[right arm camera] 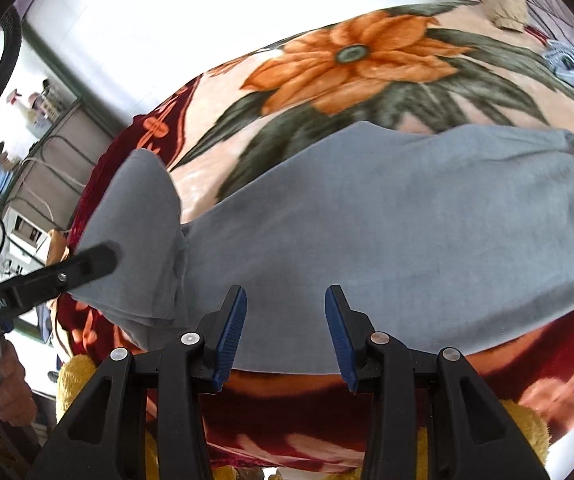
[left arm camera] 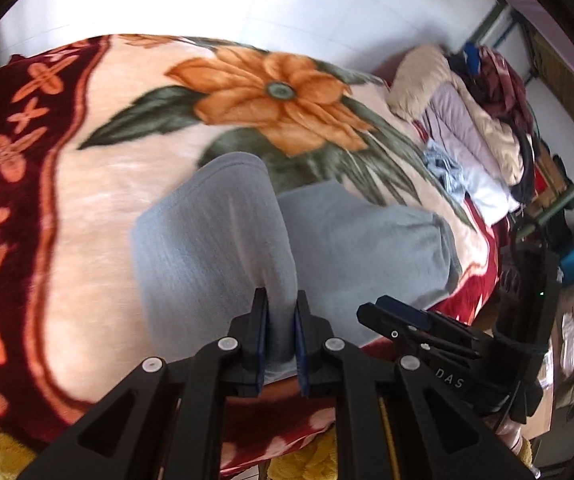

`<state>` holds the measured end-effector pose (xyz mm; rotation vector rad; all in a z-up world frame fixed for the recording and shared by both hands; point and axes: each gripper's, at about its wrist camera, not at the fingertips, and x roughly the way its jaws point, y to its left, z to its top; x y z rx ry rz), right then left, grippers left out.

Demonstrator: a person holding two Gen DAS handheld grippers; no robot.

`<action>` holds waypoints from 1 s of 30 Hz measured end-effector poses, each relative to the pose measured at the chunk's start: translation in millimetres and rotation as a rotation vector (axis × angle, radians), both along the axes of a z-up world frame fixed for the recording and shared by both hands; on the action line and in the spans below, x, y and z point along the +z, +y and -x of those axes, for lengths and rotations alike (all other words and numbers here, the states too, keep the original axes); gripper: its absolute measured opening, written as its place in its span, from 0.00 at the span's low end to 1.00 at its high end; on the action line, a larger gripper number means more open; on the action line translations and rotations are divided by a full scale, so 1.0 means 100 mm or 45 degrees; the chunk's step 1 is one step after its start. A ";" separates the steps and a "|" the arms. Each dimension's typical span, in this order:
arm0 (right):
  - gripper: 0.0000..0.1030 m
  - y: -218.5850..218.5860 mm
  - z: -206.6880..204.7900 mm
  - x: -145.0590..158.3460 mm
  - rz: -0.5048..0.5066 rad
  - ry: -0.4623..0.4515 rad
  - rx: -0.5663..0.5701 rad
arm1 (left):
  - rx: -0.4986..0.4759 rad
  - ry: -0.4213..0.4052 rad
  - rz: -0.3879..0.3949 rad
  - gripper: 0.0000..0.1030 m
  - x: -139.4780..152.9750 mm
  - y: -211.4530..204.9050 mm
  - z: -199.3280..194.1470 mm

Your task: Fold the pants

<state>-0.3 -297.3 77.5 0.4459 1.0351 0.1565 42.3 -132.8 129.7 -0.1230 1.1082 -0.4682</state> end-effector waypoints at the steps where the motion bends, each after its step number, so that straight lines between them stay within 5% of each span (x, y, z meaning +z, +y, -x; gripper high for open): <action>1: 0.40 -0.02 0.00 -0.01 -0.003 0.005 -0.005 | -0.010 0.010 -0.004 0.11 -0.03 -0.04 -0.01; 15: 0.41 -0.20 0.02 -0.21 -0.015 0.058 -0.025 | -0.094 0.121 -0.091 0.12 -0.65 -0.60 -0.19; 21: 0.40 -0.17 -0.01 -0.22 -0.009 0.056 -0.014 | -0.106 0.138 -0.001 0.31 -0.57 -0.54 -0.15; 30: 0.41 -0.08 -0.07 -0.13 -0.112 -0.003 0.000 | -0.044 0.062 -0.075 0.45 -0.46 -0.23 0.01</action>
